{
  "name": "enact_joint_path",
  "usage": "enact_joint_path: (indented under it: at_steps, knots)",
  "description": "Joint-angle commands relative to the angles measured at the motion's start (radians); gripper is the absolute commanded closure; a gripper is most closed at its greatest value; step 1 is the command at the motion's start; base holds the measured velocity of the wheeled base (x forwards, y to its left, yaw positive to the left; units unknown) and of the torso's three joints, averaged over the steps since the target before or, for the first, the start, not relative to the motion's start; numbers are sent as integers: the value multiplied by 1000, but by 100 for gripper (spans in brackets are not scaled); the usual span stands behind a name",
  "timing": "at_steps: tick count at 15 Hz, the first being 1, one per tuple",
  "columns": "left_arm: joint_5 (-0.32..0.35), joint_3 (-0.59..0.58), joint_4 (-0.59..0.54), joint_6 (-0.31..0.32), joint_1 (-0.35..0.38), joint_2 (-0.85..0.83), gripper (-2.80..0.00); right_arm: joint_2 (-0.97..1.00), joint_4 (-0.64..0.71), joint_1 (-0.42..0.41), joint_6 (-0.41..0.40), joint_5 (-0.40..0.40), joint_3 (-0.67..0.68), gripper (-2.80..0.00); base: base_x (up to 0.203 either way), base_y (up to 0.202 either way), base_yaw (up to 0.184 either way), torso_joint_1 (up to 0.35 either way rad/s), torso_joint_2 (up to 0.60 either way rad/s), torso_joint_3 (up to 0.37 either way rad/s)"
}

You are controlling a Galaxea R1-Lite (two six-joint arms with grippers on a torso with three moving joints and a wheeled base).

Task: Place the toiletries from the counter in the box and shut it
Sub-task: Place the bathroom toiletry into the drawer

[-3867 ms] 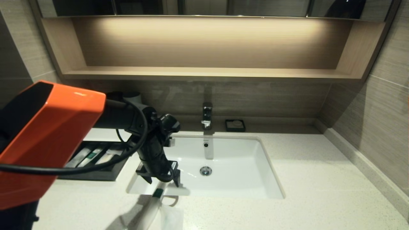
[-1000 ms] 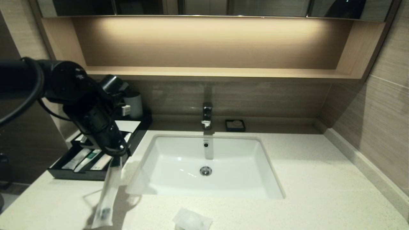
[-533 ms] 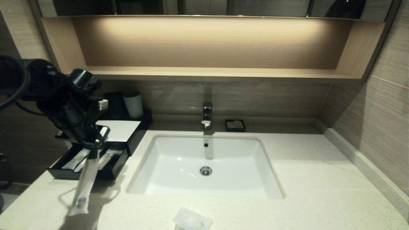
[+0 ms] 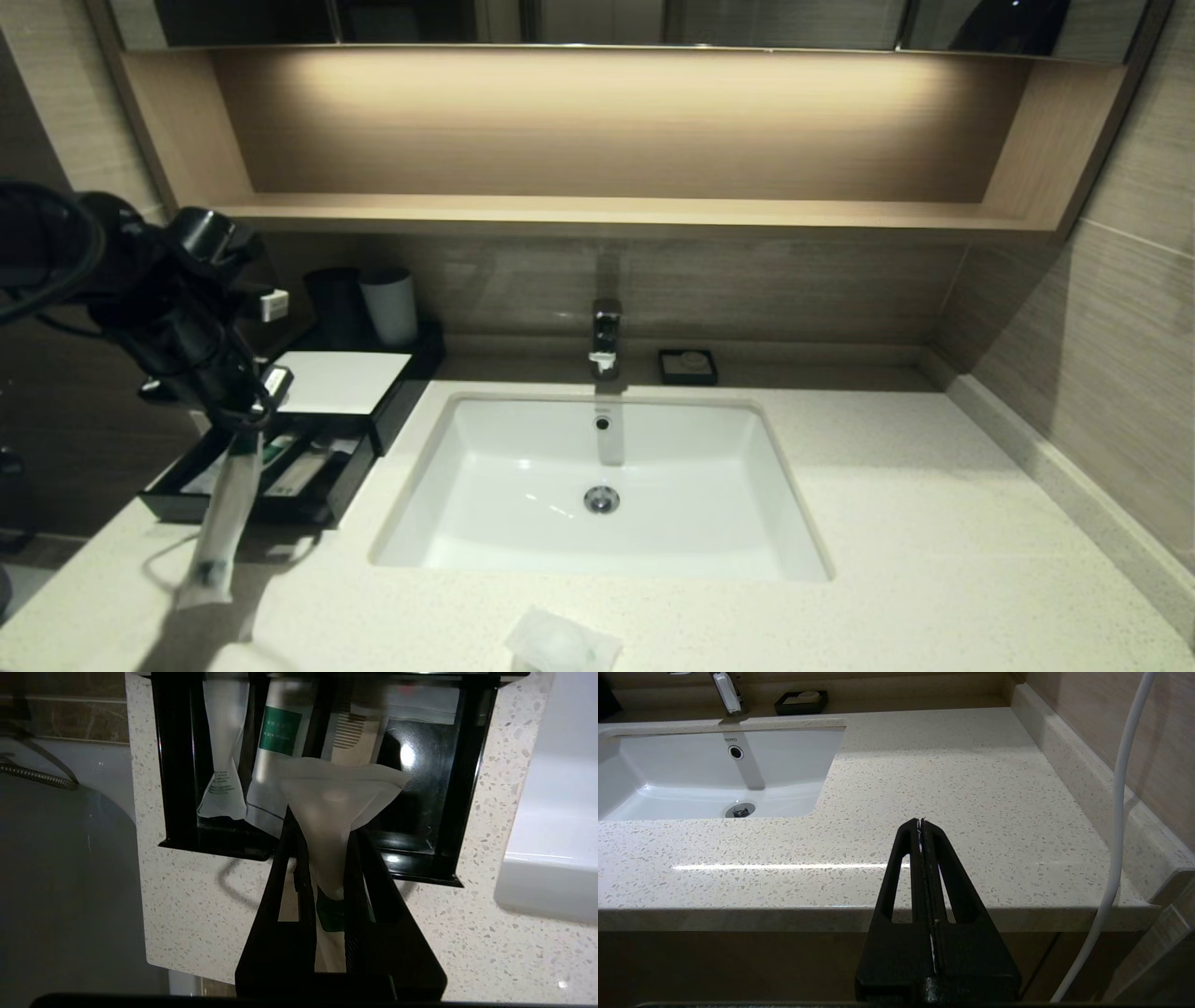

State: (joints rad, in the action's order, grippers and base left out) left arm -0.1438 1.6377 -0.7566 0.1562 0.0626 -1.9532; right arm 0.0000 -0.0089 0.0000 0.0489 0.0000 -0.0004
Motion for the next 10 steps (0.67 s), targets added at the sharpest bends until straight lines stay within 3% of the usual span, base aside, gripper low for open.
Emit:
enact_joint_path:
  at_steps: [1, 7, 10]
  knots:
    - [-2, -1, 20, 39, 27, -18, 0, 2, 0, 0, 0, 0, -1, 0, 0, 0, 0, 0, 0, 0]
    - [-4, 1, 126, 123, 101, -69, 0, 2, 0, 0, 0, 0, 0, 0, 0, 0, 0, 0, 0, 0]
    - [-5, 6, 165, 129, 105, -99, 0, 2, 0, 0, 0, 0, 0, 0, 0, 0, 0, 0, 0, 0]
